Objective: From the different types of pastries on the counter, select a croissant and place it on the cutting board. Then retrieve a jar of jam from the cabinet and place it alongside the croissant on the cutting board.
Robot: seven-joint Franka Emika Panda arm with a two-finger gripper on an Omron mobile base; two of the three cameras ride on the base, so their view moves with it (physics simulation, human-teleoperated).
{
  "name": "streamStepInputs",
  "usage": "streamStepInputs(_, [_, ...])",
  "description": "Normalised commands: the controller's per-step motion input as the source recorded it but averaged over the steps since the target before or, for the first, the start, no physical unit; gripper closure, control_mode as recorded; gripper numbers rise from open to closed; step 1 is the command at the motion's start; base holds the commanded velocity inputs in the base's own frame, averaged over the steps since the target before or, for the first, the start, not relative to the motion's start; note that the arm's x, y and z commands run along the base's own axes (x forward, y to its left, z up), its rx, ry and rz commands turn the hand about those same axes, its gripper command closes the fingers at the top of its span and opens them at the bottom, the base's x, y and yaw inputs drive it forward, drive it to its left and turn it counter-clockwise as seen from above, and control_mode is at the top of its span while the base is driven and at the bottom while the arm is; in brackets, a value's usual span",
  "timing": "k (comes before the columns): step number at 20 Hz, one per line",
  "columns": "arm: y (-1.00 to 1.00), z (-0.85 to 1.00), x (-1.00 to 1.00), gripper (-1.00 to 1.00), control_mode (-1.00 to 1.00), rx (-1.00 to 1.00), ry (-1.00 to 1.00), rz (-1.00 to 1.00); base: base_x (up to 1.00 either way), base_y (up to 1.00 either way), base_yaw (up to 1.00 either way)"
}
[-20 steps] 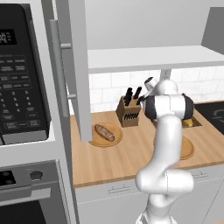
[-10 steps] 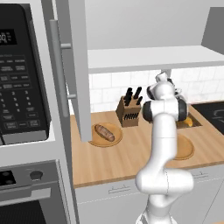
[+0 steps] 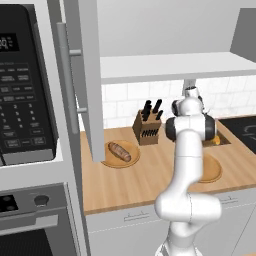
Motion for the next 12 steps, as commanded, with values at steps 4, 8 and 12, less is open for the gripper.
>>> streamStepInputs(4, [-0.49,-0.44,-0.98,1.00,-1.00,0.00,-0.63,0.12,0.00,0.00,0.00])
streamStepInputs(8, [-0.55,-0.46,-1.00,1.00,-1.00,0.00,-0.53,0.16,0.00,0.00,0.00])
streamStepInputs(12, [-0.02,-0.53,-1.00,1.00,-1.00,-0.03,-0.62,0.21,0.00,0.00,0.00])
